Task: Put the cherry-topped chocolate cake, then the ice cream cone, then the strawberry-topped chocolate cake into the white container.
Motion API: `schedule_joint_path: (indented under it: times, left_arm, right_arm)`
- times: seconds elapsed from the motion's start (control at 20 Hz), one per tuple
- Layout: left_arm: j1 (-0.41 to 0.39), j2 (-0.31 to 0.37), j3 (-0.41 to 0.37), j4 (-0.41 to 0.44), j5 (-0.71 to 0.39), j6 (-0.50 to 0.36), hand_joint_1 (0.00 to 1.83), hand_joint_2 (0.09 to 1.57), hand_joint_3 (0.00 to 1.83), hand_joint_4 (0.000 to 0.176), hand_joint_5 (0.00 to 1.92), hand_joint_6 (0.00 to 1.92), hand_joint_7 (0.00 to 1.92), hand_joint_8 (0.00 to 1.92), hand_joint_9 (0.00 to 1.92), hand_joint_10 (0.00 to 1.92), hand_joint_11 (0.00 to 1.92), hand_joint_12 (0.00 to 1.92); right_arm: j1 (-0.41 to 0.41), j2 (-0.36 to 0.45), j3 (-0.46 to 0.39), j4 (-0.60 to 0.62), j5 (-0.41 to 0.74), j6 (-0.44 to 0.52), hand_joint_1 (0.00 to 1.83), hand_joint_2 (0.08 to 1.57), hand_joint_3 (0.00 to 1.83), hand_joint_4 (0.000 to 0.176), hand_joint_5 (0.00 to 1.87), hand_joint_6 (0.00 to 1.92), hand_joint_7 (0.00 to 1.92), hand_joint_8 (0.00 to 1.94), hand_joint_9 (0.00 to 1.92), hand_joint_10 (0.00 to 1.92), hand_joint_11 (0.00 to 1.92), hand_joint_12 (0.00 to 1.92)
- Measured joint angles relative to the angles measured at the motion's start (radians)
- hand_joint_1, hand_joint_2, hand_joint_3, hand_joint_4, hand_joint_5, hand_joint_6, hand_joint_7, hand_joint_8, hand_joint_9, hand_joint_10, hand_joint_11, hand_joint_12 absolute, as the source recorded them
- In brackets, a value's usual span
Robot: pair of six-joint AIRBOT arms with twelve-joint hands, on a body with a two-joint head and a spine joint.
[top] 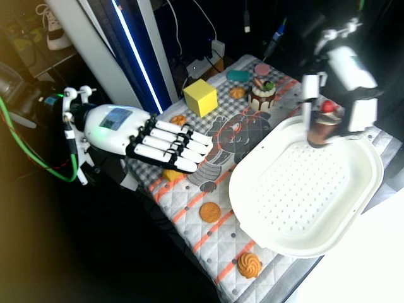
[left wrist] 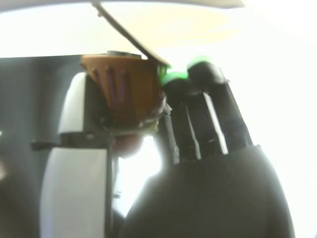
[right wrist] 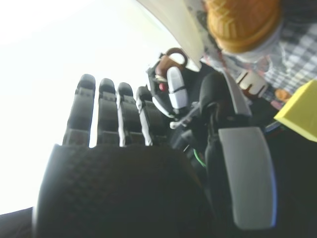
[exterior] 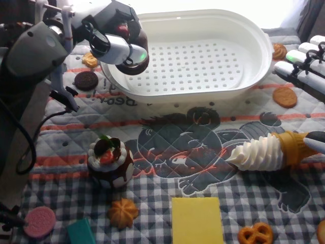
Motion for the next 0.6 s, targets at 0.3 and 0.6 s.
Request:
schedule_joint_path:
  times: [0.3, 0.6]
  left_arm:
    - [0.029, -0.023, 0.027, -0.051, 0.036, -0.003, 0.58, 1.16, 0.00, 0.094, 0.07, 0.06, 0.05, 0.00, 0.00, 0.15, 0.00, 1.06]
    - [0.051, 0.023, -0.049, -0.011, -0.002, -0.014, 0.46, 1.04, 0.00, 0.166, 0.00, 0.00, 0.00, 0.00, 0.00, 0.00, 0.00, 0.00]
  right_arm:
    - [-0.002, -0.001, 0.000, 0.003, 0.000, 0.005, 0.49, 1.29, 0.00, 0.000, 0.00, 0.00, 0.00, 0.00, 0.00, 0.00, 0.01, 0.03]
    - [-0.012, 0.000, 0.000, 0.002, 0.003, 0.030, 0.50, 1.28, 0.00, 0.000, 0.00, 0.00, 0.00, 0.00, 0.00, 0.00, 0.00, 0.39]
